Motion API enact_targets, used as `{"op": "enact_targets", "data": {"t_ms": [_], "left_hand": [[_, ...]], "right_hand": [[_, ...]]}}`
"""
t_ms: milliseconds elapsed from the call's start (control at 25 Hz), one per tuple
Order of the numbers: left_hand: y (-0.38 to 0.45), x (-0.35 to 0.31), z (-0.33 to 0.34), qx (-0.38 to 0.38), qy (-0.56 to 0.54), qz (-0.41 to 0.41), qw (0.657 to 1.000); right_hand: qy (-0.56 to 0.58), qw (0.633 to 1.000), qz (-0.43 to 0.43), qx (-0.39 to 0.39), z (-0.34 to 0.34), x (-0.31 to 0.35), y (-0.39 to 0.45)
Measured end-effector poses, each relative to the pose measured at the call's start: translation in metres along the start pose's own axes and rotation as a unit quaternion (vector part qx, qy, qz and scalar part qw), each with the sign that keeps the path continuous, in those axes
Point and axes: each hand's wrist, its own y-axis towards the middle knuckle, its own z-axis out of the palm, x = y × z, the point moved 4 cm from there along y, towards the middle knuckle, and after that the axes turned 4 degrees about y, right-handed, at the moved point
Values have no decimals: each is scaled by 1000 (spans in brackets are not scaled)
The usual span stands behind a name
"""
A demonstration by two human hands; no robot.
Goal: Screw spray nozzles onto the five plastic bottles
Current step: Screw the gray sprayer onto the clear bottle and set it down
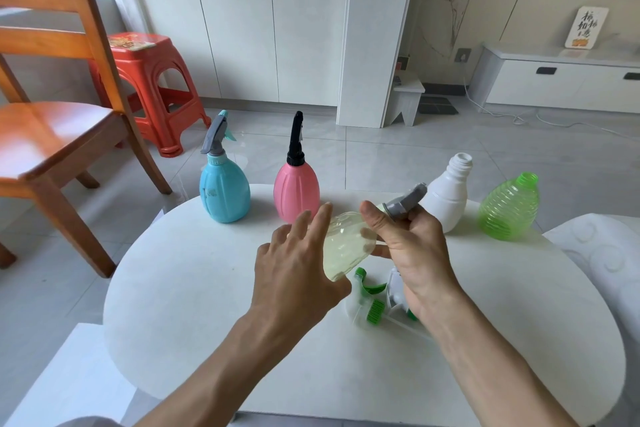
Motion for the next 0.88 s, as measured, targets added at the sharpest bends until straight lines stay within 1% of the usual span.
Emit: {"op": "enact_targets", "data": {"t_ms": [120, 200, 280, 400, 600, 680, 760, 880], "left_hand": [[0, 0, -1, 4, -21, -7, 1000], [2, 4, -4, -2, -30, -14, 999], [4, 7, -7, -13, -25, -16, 999], [3, 4, -10, -33, 1, -6, 999], [6, 5, -11, -46, 48, 1, 998], [7, 4, -11, -46, 49, 3, 998], [6, 3, -9, -37, 30, 5, 999], [5, 2, -7, -13, -64, -20, 998]], "right_hand": [[-2, 999, 16, 43, 1, -2, 0], [22, 996, 45, 76, -1, 0, 0], [46, 993, 48, 100, -3, 4, 1], [46, 995, 33, 79, -1, 9, -2], [111, 988, 96, 43, 5, -4, -5], [128, 984, 112, 46, 7, -5, -6], [159, 979, 109, 65, 13, -6, -8], [182, 977, 80, 83, 18, -7, -10]]}}
